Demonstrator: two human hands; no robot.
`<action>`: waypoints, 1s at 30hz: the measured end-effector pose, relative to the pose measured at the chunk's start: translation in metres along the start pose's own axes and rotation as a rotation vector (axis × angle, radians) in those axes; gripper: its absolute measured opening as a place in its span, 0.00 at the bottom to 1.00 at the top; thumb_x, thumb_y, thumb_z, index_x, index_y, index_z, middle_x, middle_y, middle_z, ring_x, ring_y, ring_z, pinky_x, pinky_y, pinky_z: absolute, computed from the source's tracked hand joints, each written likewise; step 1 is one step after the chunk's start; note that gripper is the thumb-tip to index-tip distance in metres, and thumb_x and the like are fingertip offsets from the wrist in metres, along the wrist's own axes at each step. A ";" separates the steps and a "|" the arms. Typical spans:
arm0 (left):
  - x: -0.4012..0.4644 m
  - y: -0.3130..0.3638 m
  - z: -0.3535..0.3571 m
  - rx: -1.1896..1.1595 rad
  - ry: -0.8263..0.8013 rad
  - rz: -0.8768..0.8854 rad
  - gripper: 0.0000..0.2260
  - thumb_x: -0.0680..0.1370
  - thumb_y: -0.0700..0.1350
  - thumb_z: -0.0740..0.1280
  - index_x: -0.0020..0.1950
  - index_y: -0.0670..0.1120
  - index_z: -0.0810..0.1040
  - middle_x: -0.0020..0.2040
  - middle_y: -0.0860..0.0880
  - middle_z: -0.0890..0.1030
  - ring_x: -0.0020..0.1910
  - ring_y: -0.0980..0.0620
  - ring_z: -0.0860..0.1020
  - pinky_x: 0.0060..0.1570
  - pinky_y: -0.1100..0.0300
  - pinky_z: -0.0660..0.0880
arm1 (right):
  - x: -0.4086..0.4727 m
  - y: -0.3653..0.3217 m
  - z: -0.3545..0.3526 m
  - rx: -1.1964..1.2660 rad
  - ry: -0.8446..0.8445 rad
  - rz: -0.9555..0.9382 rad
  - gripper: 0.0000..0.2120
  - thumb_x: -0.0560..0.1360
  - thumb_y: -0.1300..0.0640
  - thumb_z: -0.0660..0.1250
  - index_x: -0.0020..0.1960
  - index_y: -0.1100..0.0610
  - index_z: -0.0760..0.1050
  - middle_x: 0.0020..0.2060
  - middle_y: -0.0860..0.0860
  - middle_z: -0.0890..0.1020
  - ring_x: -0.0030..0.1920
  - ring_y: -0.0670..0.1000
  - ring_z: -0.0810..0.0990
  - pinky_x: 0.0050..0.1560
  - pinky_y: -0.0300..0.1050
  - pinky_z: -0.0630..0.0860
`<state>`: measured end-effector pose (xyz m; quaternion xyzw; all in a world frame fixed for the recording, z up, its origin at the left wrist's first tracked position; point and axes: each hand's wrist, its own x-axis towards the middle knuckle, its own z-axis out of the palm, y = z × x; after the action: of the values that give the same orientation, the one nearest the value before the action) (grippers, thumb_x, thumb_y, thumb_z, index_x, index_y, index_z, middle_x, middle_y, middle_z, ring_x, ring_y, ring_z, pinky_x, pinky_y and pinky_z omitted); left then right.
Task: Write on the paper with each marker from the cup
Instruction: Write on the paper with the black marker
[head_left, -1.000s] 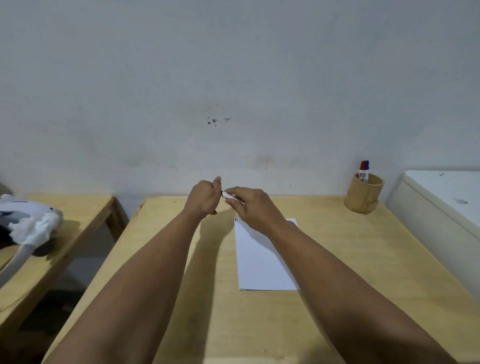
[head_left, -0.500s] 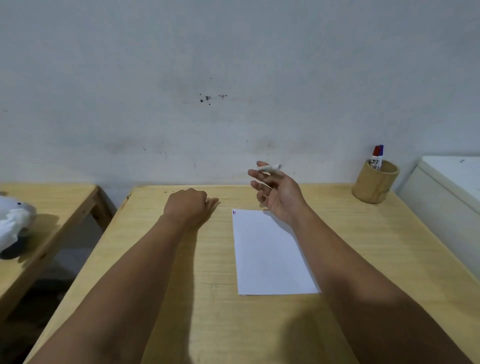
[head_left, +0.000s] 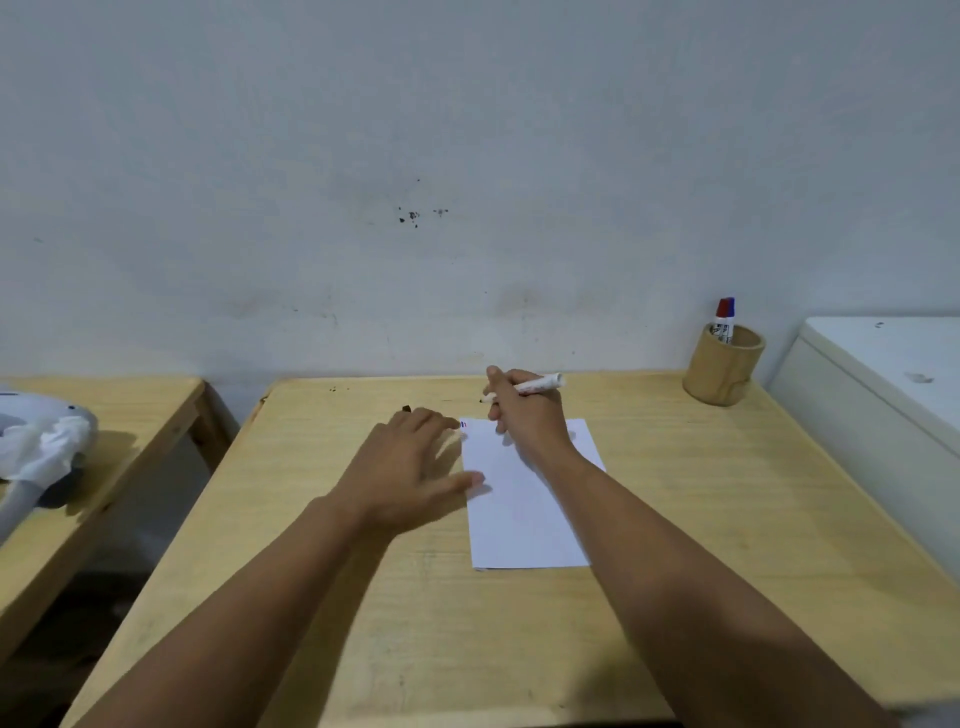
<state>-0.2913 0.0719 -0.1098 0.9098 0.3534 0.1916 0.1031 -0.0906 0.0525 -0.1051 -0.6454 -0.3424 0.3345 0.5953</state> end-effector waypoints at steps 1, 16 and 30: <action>-0.007 0.004 0.001 0.028 -0.068 -0.033 0.40 0.70 0.79 0.61 0.75 0.56 0.70 0.73 0.56 0.72 0.72 0.51 0.69 0.68 0.49 0.68 | -0.001 0.002 0.003 -0.005 0.001 0.003 0.16 0.80 0.47 0.71 0.43 0.59 0.82 0.30 0.52 0.83 0.26 0.49 0.78 0.27 0.38 0.70; -0.028 -0.004 0.018 0.128 -0.219 -0.177 0.59 0.62 0.86 0.56 0.84 0.53 0.54 0.85 0.53 0.48 0.84 0.53 0.43 0.81 0.43 0.41 | -0.002 0.028 0.015 -0.109 0.002 -0.022 0.15 0.78 0.56 0.70 0.43 0.69 0.76 0.36 0.64 0.86 0.28 0.50 0.81 0.30 0.42 0.76; -0.028 -0.006 0.017 0.116 -0.225 -0.181 0.59 0.61 0.87 0.55 0.85 0.54 0.53 0.85 0.55 0.46 0.83 0.56 0.41 0.81 0.45 0.40 | 0.000 0.033 0.016 -0.130 -0.029 -0.056 0.12 0.76 0.56 0.71 0.40 0.65 0.78 0.37 0.64 0.86 0.29 0.51 0.80 0.30 0.42 0.76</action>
<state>-0.3060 0.0563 -0.1350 0.8943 0.4308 0.0574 0.1064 -0.1025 0.0594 -0.1388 -0.6681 -0.3898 0.3039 0.5561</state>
